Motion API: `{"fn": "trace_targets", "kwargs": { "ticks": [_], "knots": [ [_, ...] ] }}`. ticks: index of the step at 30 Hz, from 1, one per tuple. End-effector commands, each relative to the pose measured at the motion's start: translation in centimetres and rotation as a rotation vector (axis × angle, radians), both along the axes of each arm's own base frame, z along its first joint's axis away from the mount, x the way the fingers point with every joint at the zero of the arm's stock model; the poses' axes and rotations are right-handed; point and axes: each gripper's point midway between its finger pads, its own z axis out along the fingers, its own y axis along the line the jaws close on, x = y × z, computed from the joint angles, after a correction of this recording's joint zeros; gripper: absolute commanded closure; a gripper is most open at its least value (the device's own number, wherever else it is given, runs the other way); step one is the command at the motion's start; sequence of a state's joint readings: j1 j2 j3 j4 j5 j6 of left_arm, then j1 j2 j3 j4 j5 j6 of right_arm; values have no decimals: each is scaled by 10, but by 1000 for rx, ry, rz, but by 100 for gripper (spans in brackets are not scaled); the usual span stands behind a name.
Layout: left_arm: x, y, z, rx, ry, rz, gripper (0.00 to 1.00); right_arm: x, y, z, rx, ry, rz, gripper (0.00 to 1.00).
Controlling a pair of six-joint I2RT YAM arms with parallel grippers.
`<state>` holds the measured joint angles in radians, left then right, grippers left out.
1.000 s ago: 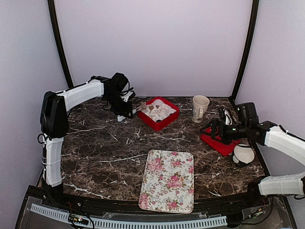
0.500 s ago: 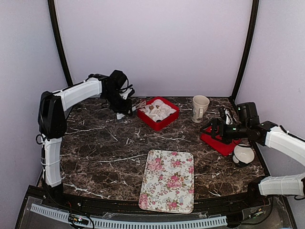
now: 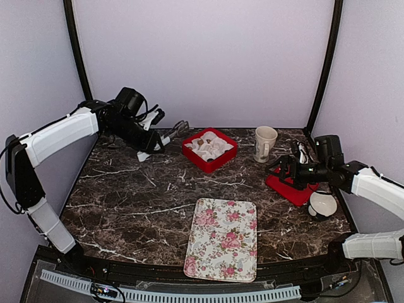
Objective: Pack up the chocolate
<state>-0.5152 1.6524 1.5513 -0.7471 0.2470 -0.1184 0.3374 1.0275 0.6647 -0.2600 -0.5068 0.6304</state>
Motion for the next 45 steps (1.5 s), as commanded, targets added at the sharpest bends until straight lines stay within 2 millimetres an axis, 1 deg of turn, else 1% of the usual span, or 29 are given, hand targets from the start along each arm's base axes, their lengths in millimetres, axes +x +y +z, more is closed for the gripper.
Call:
{"fn": "trace_targets", "kwargs": {
  "ticks": [1,3,6,10,16,21,23,26,30,32,35,38,42,45],
  "knots": [
    [-61,-39,1,-54,-25,-199,70,1,1,9,24,-30,8,0],
    [-91,-49,-17,-42,15,-268,70,0,1,9,25,-29,9,0],
    [-125,-65,-36,-29,34,-339,69,-2,0,9,28,-23,6,0],
    [-156,-88,-63,3,38,-408,69,-3,-1,12,33,-26,-3,0],
    [-191,-121,-99,81,19,-505,68,-5,-3,18,34,-27,-16,0],
    [-203,-135,-125,128,21,-548,67,-3,-7,23,10,-31,-35,0],
    [-206,-136,-134,144,23,-564,65,-2,-8,27,-2,-38,-38,0],
    [-210,-139,-142,160,16,-592,62,-1,-10,30,-13,-43,-42,0],
    [-218,-139,-154,190,22,-641,57,0,-9,29,-15,-40,-42,0],
    [-223,-136,-157,190,19,-686,56,0,-9,29,-14,-42,-43,0],
    [-232,-133,-153,168,-28,-785,55,0,-8,29,-13,-41,-38,0],
    [-236,-127,-157,193,-65,-874,55,1,-7,28,-9,-39,-34,0],
    [-235,-126,-164,237,-84,-952,53,2,-7,27,-1,-39,-36,0],
    [-234,-130,-168,252,-93,-986,53,3,-7,27,-4,-39,-36,0]
  ]
}}
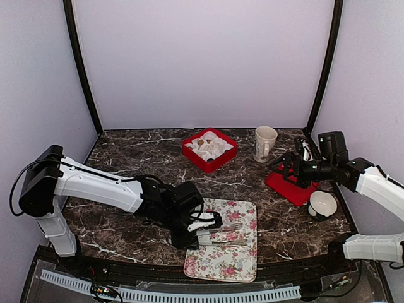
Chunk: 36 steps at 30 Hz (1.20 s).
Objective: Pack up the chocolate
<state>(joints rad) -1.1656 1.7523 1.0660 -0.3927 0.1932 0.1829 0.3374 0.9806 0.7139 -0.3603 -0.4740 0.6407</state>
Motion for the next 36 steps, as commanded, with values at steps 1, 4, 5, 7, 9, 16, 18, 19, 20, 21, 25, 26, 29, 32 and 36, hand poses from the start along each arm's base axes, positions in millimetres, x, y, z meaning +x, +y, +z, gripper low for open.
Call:
{"fn": "trace_targets", "kwargs": {
  "ticks": [1,4,5,7,9,16,18,19,20,21,25,26,29,32,36],
  "knots": [
    [-1,-12,8,-24,-40,-123,52,8,0,12,7,-45,-5,0],
    [1,-17,10,-29,-46,-141,48,10,-1,15,-8,-51,-3,0],
    [1,-19,11,-29,-46,-145,43,11,-1,16,-15,-54,0,0],
    [2,-19,11,-21,-48,-149,26,12,-2,17,-32,-54,3,0],
    [2,-20,14,-17,-46,-153,21,14,-3,18,-54,-56,9,0],
    [12,-22,55,-84,-98,-110,7,32,-31,20,-180,-50,-37,0],
    [19,-21,68,-108,-119,-83,7,42,-53,17,-212,-28,-87,0],
    [24,-20,73,-110,-137,-71,6,45,-64,16,-224,-13,-111,0],
    [28,-18,75,-102,-150,-59,6,49,-74,13,-231,6,-131,0],
    [34,-15,77,-92,-159,-42,1,53,-86,8,-244,29,-151,0],
    [54,-8,85,-94,-161,27,1,67,-130,-9,-358,116,-215,3],
    [58,-7,87,-99,-164,41,1,70,-137,-13,-388,128,-218,5],
    [71,-7,96,-129,-162,89,1,84,-158,-27,-461,176,-230,8],
    [82,-9,104,-164,-150,136,1,100,-176,-41,-525,208,-231,13],
    [103,-8,116,-233,-114,227,1,114,-194,-70,-593,280,-212,19]
  ]
}}
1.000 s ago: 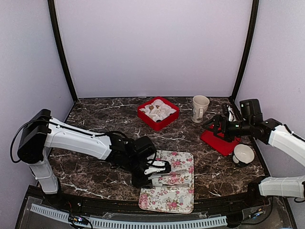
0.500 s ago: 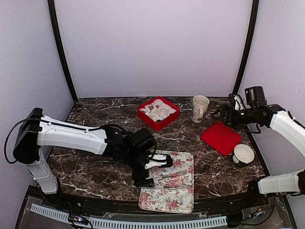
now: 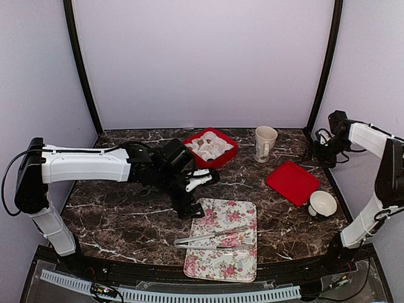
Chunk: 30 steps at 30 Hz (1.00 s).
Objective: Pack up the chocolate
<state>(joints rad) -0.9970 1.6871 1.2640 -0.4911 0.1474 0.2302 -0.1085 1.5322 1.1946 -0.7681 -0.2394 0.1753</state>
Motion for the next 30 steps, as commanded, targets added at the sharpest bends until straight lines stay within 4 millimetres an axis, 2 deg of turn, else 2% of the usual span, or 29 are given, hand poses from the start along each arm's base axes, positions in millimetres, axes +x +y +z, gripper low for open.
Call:
{"fn": "trace_targets", "kwargs": {
  "ticks": [1,5,11,16,21,26,30],
  "knots": [
    [20,-3,37,-138,29,91,1,12,-26,-23,-115,71,29,20],
    [52,8,40,-179,61,224,1,24,-40,-39,-156,110,36,23],
    [106,33,44,-235,121,421,1,40,-52,-61,-151,152,43,34],
    [162,63,49,-298,167,617,1,52,-49,-77,-124,161,66,40],
    [216,91,49,-315,182,799,1,52,-45,-91,-102,181,92,46],
    [262,102,52,-354,163,894,1,52,-43,-108,-89,209,102,55],
    [290,100,34,-326,163,946,1,51,-42,-118,-81,228,107,62]
  ]
}}
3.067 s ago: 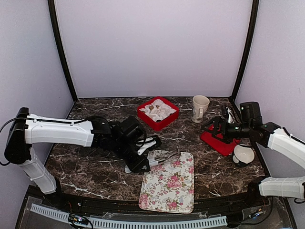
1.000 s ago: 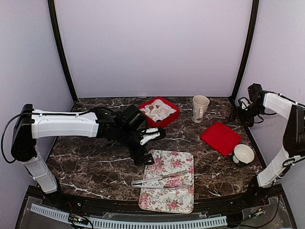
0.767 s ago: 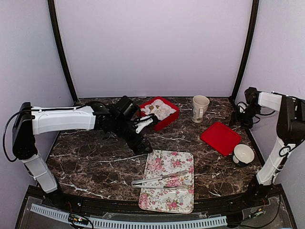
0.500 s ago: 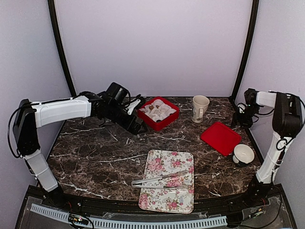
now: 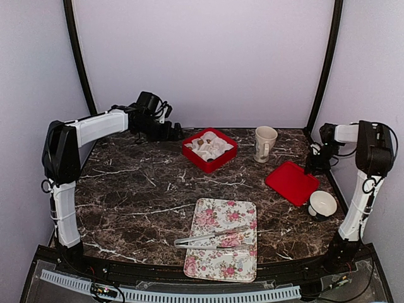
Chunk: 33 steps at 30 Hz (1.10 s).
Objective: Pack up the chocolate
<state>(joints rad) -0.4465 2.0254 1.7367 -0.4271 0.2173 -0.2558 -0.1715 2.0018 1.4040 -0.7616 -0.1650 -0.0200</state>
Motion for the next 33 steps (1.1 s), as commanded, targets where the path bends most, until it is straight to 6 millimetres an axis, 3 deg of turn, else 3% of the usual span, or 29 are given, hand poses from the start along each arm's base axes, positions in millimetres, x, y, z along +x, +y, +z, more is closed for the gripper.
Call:
{"fn": "trace_targets", "kwargs": {
  "ticks": [1,6,13,20,26,33],
  "knots": [
    [24,-2,-9,14,31,66,1,5,3,-11,22,8,9,65],
    [47,-11,-26,20,49,80,1,0,4,-18,25,22,11,78],
    [63,-13,-40,42,49,81,1,-5,11,-7,42,-26,28,91],
    [70,-13,-37,39,26,86,1,-10,36,7,86,-73,78,100],
    [78,-17,-44,43,17,75,2,-21,50,16,74,-64,75,100],
    [81,-13,-60,84,31,86,4,-41,48,26,42,-69,38,100]
  ]
}}
